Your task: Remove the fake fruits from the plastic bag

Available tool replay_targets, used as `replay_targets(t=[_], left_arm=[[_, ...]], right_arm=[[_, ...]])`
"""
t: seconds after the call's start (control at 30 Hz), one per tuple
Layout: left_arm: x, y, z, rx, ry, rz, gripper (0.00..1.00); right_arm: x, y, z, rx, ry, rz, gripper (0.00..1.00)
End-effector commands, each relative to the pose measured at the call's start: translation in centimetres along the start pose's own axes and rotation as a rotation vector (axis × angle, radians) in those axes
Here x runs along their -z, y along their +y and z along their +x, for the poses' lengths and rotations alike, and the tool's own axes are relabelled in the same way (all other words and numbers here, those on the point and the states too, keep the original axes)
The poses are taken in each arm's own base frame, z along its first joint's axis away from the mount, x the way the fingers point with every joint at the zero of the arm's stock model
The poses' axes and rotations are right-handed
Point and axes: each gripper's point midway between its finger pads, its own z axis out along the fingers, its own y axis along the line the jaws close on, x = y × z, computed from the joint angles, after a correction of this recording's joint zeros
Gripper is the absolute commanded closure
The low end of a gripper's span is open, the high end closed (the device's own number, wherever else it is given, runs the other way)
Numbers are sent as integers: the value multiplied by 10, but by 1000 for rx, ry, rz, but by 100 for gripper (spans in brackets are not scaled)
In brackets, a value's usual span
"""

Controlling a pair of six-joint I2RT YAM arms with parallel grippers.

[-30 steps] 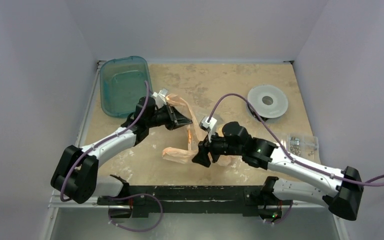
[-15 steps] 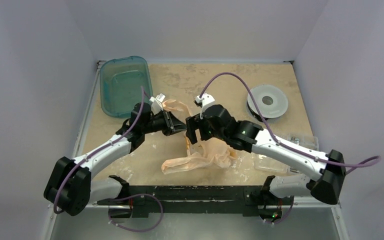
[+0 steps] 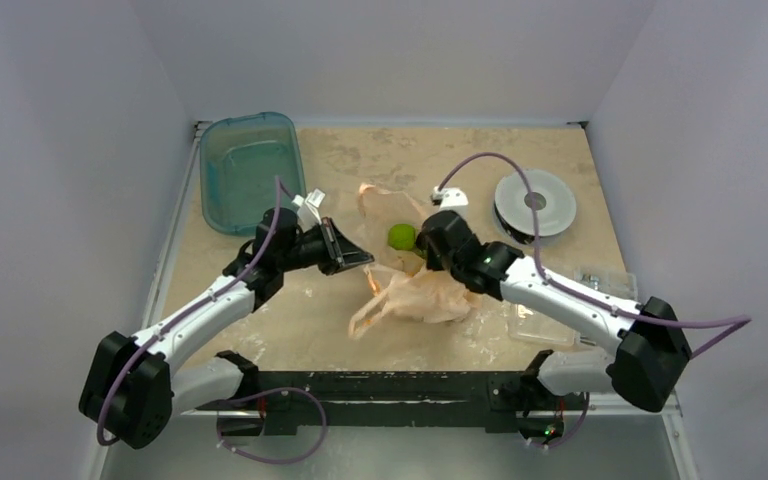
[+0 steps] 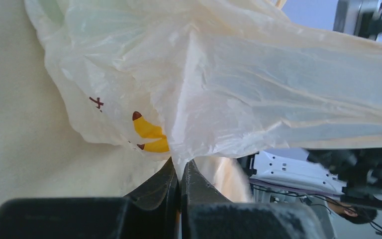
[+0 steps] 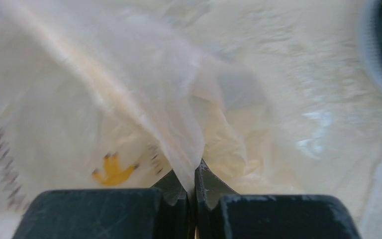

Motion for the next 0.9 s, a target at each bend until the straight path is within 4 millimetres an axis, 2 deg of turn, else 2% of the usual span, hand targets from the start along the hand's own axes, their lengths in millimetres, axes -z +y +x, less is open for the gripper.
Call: replay_targets(t=[0.0,0.13,0.27,0.4,0.47,0.53,0.57,0.63,0.7,0.77,0.87], left_arm=[[6,12,-5,-57,-27,-101,100],[0,11,-24,-75,-12,-160,100],[3,-19,-57,-97,-51,-122,100],[9,-41,-78,-129,-110,-83,100],[6,-48,-81,-132,-95,-64,100],[0,-43,-79,-113,-80,-59,100],[-3,-34,-75,-97,-69,-64,100],[-10,-8,-64,-52,-48,-96,100],[-18,13,-51,-2,-33,-89,100],[-26,37,-28,40,1,-95,100],[-34,66,8,60,102,-150,100]], right_arm=[[-4,-72,-76,-171,-174,175,100],[20,-114,-138,-197,-291,284,100],[47,-149,-193,-199,-386,382,100],[74,-153,-257,-149,-504,389,100],[82,-143,-283,-102,-551,344,100],[80,-126,-299,-33,-562,261,100],[73,-120,-299,-8,-549,232,100],[53,-104,-285,16,-484,145,100],[28,-87,-256,11,-398,62,100],[6,-72,-219,30,-317,13,100],[-9,-44,-172,101,-253,-35,100]])
